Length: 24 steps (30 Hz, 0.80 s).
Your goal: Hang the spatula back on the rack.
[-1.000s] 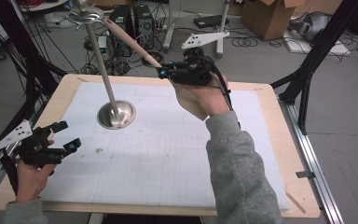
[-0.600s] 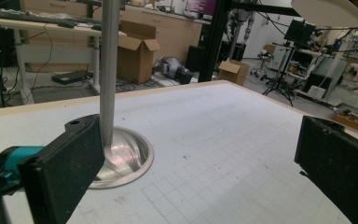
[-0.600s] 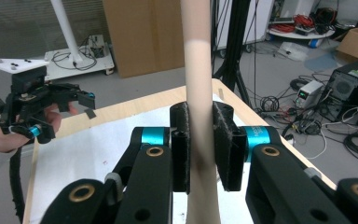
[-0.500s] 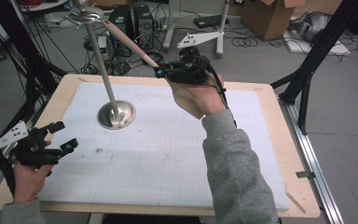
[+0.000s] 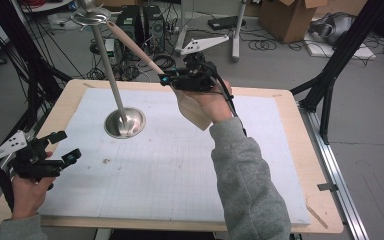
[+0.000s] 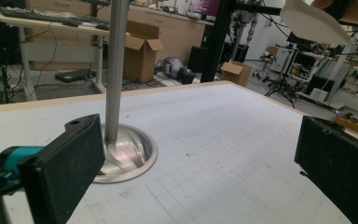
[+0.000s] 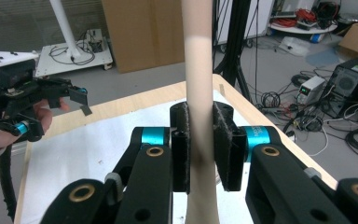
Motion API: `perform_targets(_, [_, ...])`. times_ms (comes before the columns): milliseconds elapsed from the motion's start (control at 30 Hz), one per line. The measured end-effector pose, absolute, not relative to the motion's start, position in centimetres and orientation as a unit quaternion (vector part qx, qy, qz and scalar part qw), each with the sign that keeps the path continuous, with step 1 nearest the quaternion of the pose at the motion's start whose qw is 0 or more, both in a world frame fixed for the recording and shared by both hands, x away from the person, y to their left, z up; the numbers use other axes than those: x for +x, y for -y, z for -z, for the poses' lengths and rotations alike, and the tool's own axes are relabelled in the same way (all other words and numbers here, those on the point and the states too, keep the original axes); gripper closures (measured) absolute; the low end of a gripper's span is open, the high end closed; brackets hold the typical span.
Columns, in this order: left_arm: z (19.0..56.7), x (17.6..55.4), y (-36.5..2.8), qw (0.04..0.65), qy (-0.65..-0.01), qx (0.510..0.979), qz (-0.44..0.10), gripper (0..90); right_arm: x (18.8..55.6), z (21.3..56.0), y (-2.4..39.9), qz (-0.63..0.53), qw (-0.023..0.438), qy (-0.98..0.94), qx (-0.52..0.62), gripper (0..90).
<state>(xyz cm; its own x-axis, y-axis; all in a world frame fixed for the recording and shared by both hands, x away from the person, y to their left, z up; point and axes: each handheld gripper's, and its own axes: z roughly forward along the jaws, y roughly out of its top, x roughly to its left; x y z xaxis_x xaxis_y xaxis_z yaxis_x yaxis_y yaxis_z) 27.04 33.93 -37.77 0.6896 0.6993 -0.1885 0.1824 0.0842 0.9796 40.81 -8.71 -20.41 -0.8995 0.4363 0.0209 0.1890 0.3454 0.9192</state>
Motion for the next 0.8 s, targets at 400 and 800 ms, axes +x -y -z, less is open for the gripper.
perform_targets(400, [37.7, 26.7, -34.2, 0.654, -0.340, 0.645, -0.202, 3.3, 41.7, 22.0, 6.8, -0.527, 0.104, -0.821, 0.193, 78.8])
perform_targets(800, [37.6, 26.3, -34.3, 0.650, -0.340, 0.647, -0.211, 3.2, 42.4, 23.1, 5.6, -0.524, 0.098, -0.824, 0.193, 78.8])
